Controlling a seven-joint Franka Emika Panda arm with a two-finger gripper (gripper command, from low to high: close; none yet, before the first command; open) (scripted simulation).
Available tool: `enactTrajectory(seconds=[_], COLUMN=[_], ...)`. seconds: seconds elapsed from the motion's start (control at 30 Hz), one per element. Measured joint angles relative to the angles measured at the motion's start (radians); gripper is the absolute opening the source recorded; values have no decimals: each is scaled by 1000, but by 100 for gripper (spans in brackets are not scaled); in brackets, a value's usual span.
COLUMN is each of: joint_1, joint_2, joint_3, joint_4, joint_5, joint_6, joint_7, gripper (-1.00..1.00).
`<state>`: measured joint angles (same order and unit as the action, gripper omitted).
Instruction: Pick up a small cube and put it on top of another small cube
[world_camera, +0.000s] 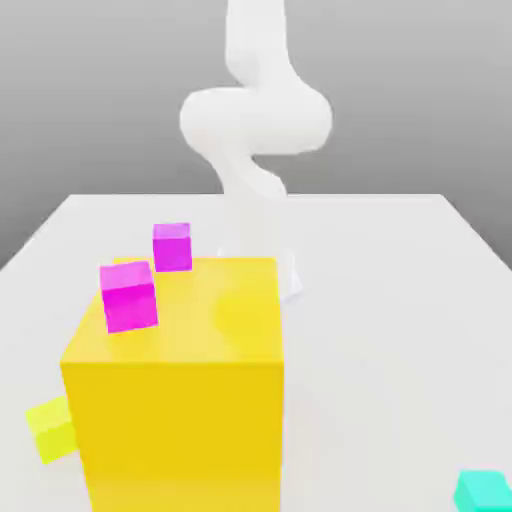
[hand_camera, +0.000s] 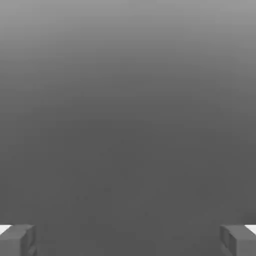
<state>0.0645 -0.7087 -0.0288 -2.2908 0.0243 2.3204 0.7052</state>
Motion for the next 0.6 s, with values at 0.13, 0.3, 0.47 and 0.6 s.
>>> enactTrajectory(seconds=[0.13,0.3,0.47,0.6], joint_1=[96,201,270,317], joint_2=[151,334,517,660], joint_3=[-39,-74,-72,-51], joint_4=[16,34,53,68], joint_5=[48,105,162,184], joint_6=[32,71,109,143], joint_7=[-163,-358,-552,-691], gripper=[0,0,0,0])
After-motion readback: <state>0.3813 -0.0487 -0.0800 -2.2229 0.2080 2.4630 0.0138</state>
